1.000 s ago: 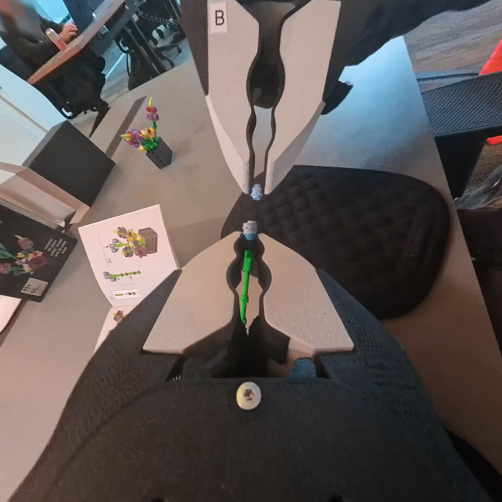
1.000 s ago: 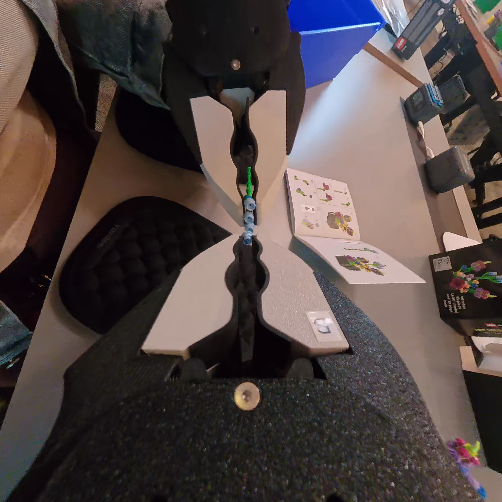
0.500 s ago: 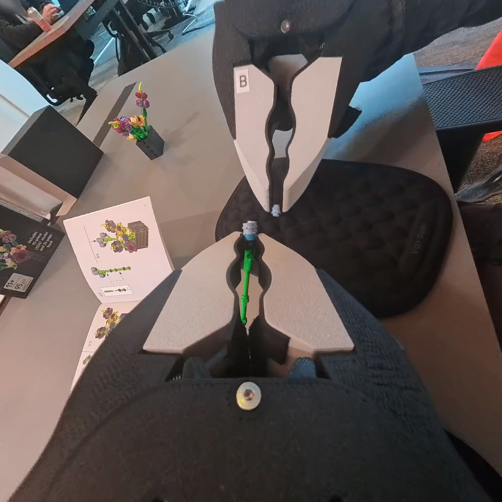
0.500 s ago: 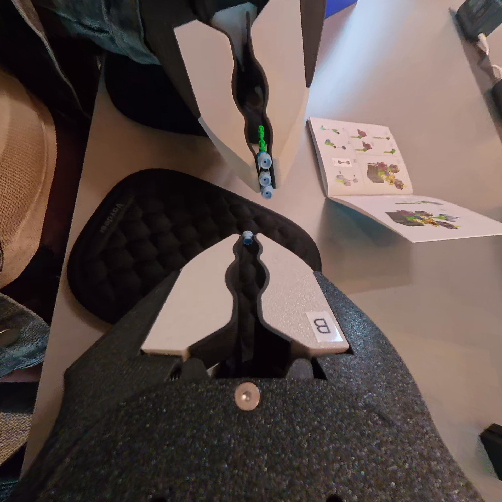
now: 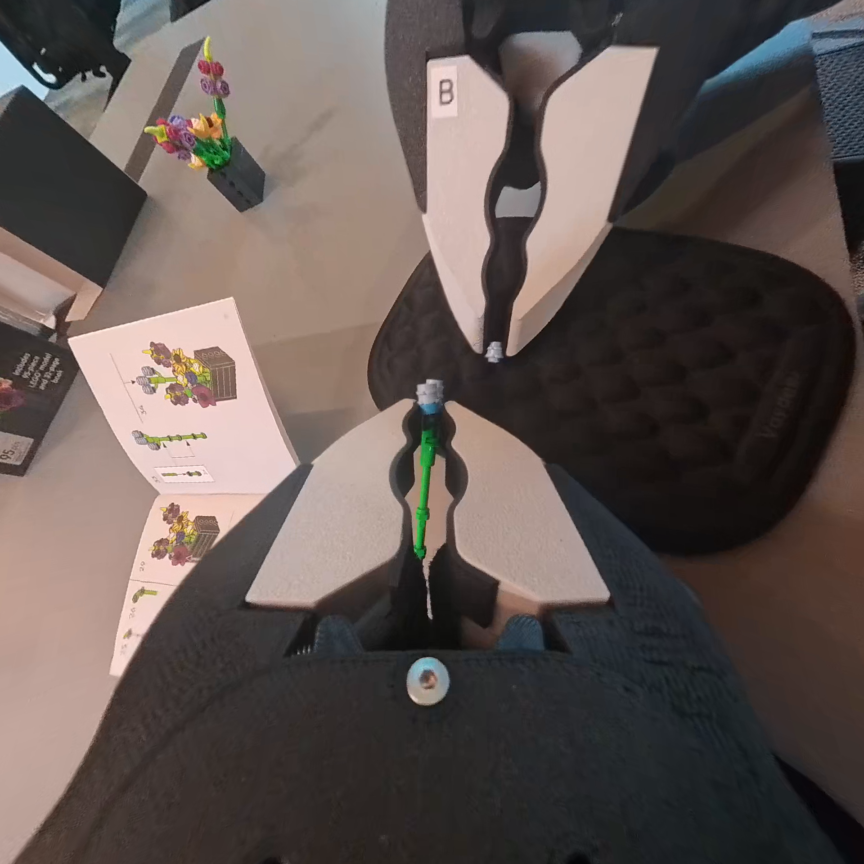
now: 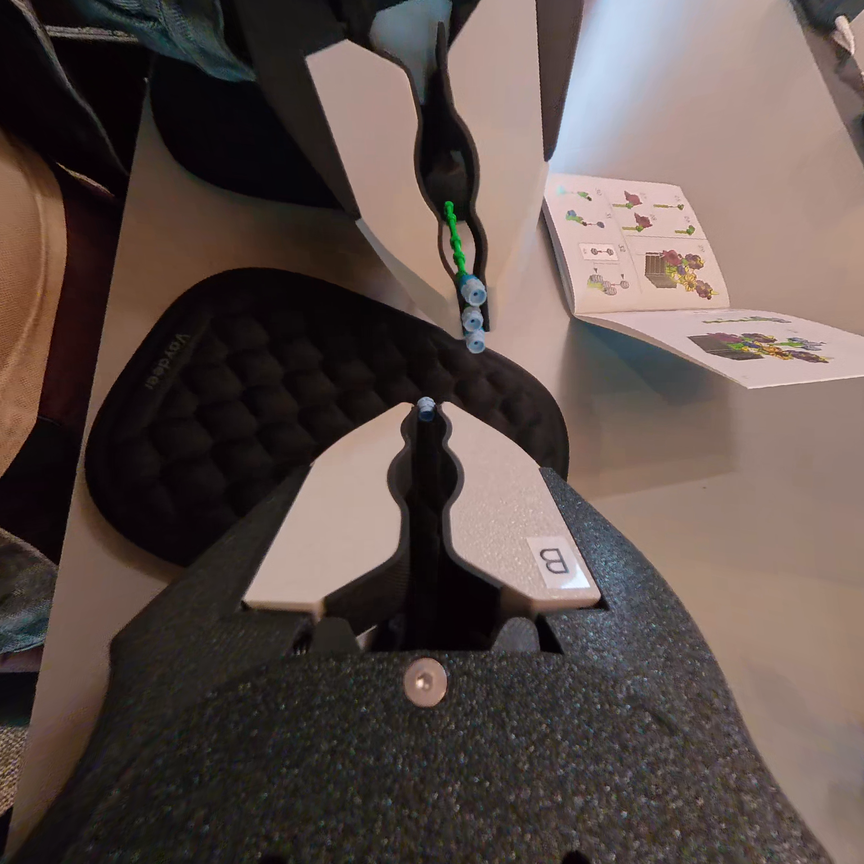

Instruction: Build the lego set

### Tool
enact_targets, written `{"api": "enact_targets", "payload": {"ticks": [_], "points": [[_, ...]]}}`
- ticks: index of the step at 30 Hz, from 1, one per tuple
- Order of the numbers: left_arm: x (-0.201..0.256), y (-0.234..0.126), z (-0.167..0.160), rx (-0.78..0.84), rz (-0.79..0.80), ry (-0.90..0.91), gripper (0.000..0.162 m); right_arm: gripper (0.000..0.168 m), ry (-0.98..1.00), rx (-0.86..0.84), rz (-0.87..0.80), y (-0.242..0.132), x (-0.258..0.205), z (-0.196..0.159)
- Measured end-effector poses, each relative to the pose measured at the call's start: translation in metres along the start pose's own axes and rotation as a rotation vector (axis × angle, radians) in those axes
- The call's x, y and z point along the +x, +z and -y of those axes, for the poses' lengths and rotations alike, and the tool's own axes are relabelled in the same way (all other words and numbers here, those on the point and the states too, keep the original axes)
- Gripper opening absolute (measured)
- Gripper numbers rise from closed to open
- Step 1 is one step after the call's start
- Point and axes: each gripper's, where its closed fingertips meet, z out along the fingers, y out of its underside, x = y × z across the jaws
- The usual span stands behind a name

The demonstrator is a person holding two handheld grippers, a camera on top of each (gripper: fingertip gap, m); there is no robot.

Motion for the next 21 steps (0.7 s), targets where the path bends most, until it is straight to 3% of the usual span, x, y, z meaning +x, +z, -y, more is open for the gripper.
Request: {"api": "enact_targets", "payload": {"ticks": [1,15,21], "points": [[-0.001,0.001,-0.001,-0.002,0.003,-0.008,0.008,0.007,0.003,0.003,0.000,0.000,0.000,0.000],[0.006,-0.011,-0.002,0.012,-0.126,-0.129,0.025,0.007,-0.002,0.020,0.000,0.002,0.001,-0.001],[-0.006,-0.010,-0.012,-0.047,-0.144,-0.150,0.019,0.007,0.013,0.033,0.000,0.002,0.004,0.001]]}}
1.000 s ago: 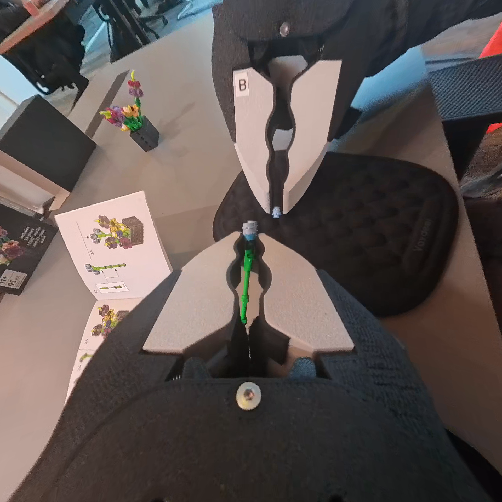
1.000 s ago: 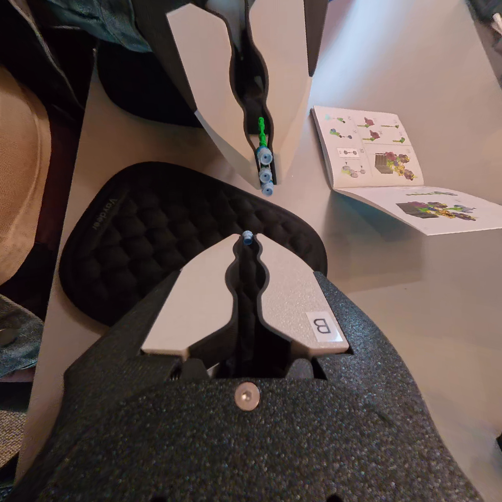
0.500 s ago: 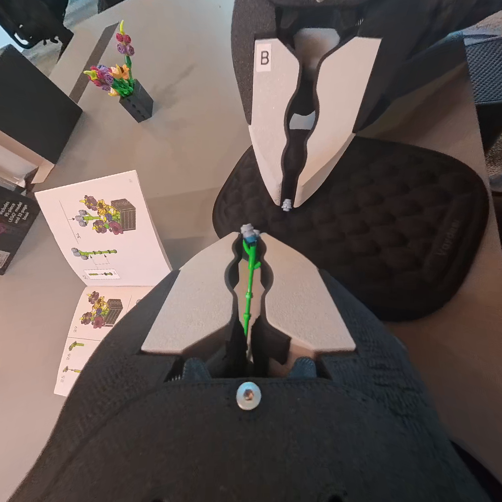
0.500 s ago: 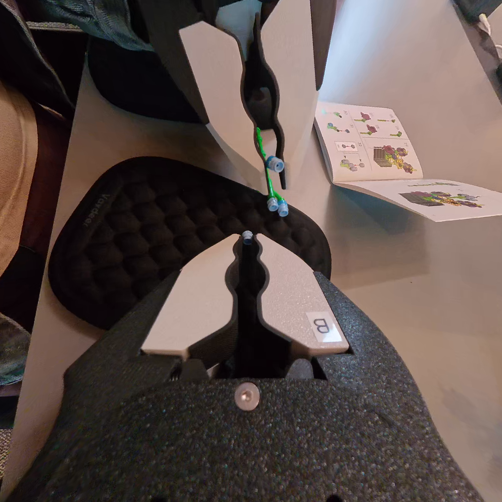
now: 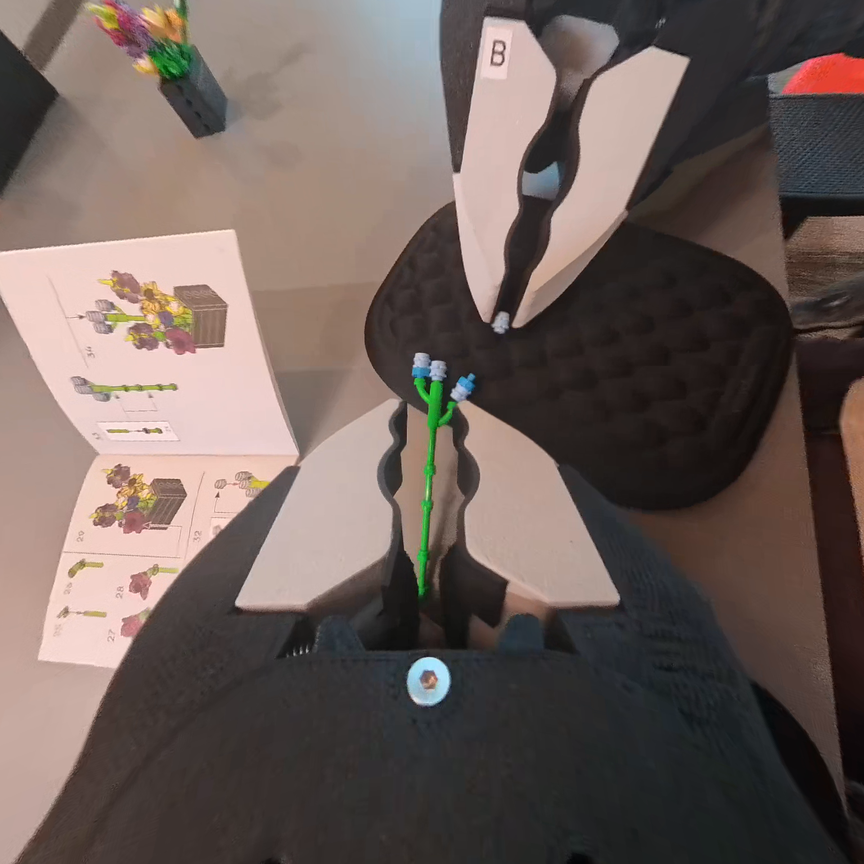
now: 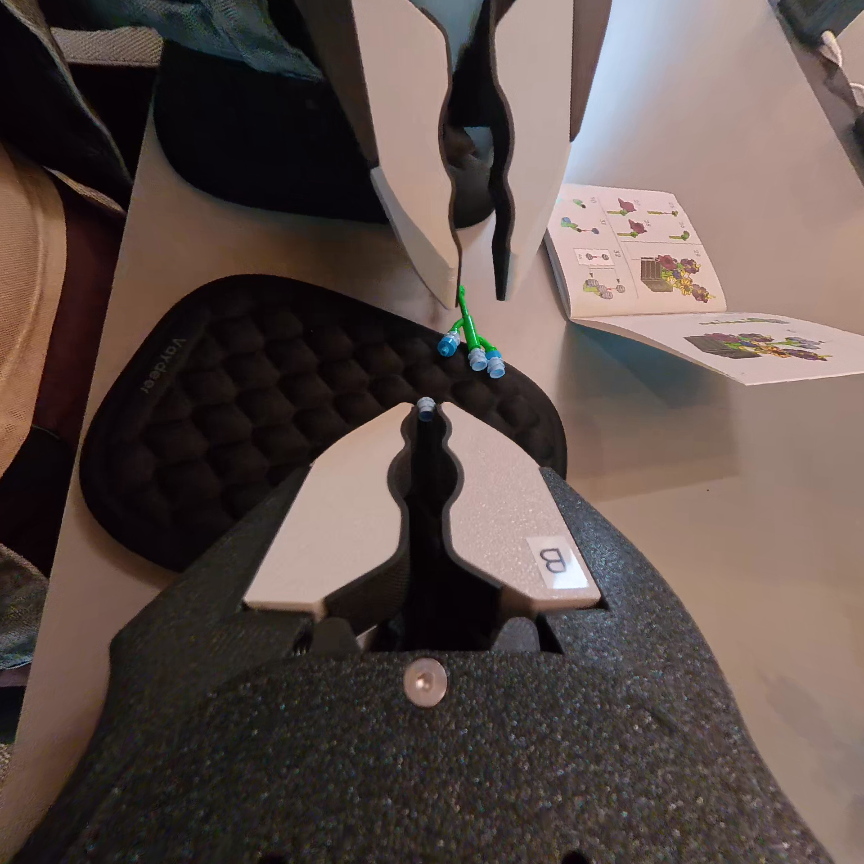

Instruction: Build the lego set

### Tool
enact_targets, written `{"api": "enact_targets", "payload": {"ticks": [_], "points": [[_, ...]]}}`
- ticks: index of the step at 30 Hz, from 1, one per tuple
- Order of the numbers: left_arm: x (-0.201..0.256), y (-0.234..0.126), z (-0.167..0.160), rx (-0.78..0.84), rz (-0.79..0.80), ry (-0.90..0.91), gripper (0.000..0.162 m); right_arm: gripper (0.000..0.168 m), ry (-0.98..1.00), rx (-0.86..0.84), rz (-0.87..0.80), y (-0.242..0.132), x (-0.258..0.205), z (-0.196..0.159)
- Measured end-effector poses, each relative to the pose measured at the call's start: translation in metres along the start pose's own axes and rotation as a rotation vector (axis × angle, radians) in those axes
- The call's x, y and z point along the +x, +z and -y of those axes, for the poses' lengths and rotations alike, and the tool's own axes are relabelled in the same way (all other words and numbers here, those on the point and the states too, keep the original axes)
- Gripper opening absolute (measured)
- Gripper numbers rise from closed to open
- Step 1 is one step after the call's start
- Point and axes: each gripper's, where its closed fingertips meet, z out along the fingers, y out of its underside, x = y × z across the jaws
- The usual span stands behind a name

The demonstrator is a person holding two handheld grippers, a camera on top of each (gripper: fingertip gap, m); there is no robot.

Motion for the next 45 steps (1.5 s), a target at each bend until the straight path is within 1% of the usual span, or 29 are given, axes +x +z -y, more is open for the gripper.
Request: {"api": "enact_targets", "payload": {"ticks": [5,8,9,11,12,14,17,21,27,29,31,32,38,41,45], "points": [[0.009,-0.003,-0.001,-0.002,-0.256,-0.011,0.019,0.006,-0.002,0.030,-0.030,-0.002,0.009,0.002],[0.006,-0.003,-0.004,-0.038,-0.339,-0.029,0.018,0.007,-0.021,0.040,-0.040,-0.001,0.012,0.002],[0.005,-0.002,-0.001,-0.025,-0.365,-0.062,0.017,0.007,-0.022,0.045,-0.037,-0.001,0.012,0.003],[0.005,-0.001,0.005,-0.012,-0.463,-0.194,0.015,0.007,-0.026,0.051,-0.033,0.000,0.012,0.004],[0.006,-0.002,0.005,-0.031,-0.527,-0.265,0.014,0.007,-0.028,0.051,-0.033,0.000,0.012,0.004],[0.001,0.001,0.001,-0.086,-0.564,-0.362,0.013,0.007,-0.029,0.052,-0.034,-0.001,0.013,0.003],[0.004,0.001,-0.005,-0.170,-0.634,-0.429,0.025,0.007,-0.025,0.061,-0.034,-0.002,0.013,0.001],[0.007,0.009,-0.012,-0.258,-0.701,-0.500,0.026,0.007,-0.035,0.069,-0.025,-0.002,0.012,0.000],[0.016,0.005,-0.005,-0.269,-0.935,-0.642,0.025,0.007,-0.033,0.092,-0.007,0.000,0.011,-0.001],[0.014,0.004,-0.002,-0.257,-0.981,-0.687,0.020,0.007,-0.037,0.093,-0.008,0.001,0.011,-0.002],[0.011,0.005,0.001,-0.237,-0.997,-0.716,0.008,0.007,-0.041,0.090,-0.009,0.003,0.012,-0.003],[0.011,0.006,0.002,-0.231,-0.990,-0.714,0.007,0.007,-0.039,0.094,-0.010,0.003,0.012,-0.003],[0.014,0.006,0.011,-0.149,-0.962,-0.723,0.007,0.007,-0.012,0.105,-0.004,0.004,0.012,-0.003],[0.015,0.011,0.007,-0.173,-0.908,-0.718,0.010,0.007,-0.004,0.103,-0.002,0.004,0.012,-0.002],[0.016,0.014,0.010,-0.168,-0.896,-0.711,0.009,0.007,-0.010,0.093,-0.004,0.005,0.011,-0.001]]}}
